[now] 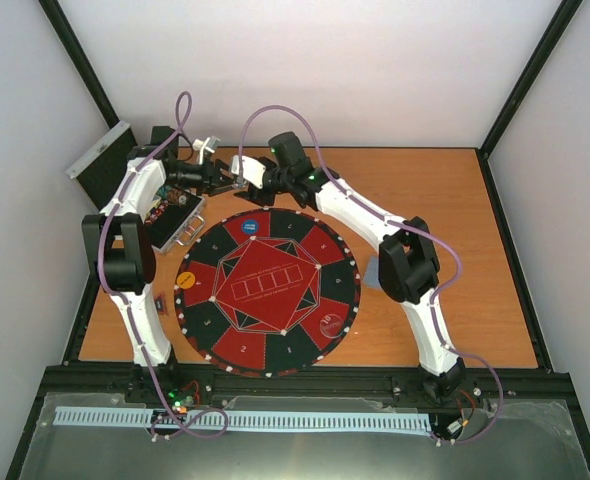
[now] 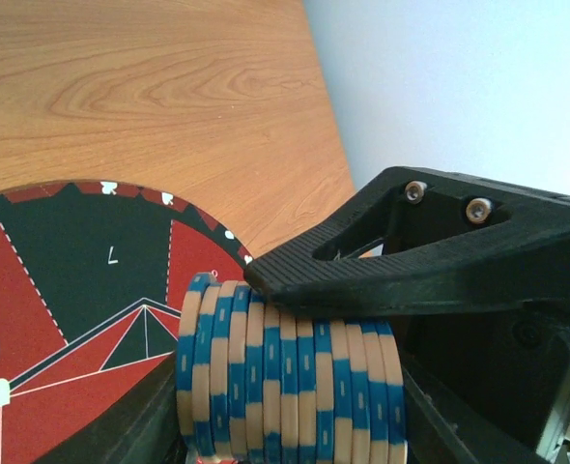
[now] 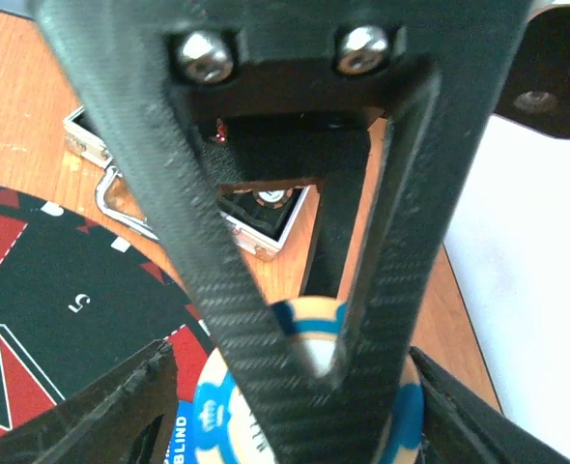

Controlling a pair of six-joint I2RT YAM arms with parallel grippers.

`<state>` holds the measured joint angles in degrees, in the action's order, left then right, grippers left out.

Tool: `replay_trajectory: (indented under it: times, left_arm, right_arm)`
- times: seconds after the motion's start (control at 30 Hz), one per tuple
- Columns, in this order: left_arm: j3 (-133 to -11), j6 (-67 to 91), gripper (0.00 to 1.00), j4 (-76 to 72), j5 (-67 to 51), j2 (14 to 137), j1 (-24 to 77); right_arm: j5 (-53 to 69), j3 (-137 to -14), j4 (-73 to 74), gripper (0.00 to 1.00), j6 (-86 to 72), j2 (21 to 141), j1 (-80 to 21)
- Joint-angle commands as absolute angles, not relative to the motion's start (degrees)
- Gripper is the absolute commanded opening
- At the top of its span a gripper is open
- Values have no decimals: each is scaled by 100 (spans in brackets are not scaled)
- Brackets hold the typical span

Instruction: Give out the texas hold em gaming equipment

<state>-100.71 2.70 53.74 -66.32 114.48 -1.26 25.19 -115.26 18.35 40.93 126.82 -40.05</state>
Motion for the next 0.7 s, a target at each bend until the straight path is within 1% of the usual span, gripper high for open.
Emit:
replay_trajectory:
  times: [0.0,0.17,0.2,0.3,0.37,0.67]
  left_arm:
    - [-10163,291,1,5247,-6987,11202,-36]
    - [-10146,289,1,5247,-6979,11172,-27]
    - [-10142,290,1,5247,-6979,11171,-26]
    - [-10140,290,1,5251,-6962,11154,-31]
    - [-10142,290,1,5242,-6957,11145,-26]
    - [-10122,299,1,5222,-6961,11126,-18]
  right_arm:
    - [2540,-11803,1794,59,4290,12880,-3990]
    - [2484,-11986,1793,51,4322,13003,-3990]
    - [2493,-12014,1805,51,4318,13025,-3990]
    - [2478,-12027,1832,56,4337,13046,-3990]
    - [2464,-12025,1865,55,4351,13043,-3990]
    - [2499,-12032,1993,32,4432,12986,-3990]
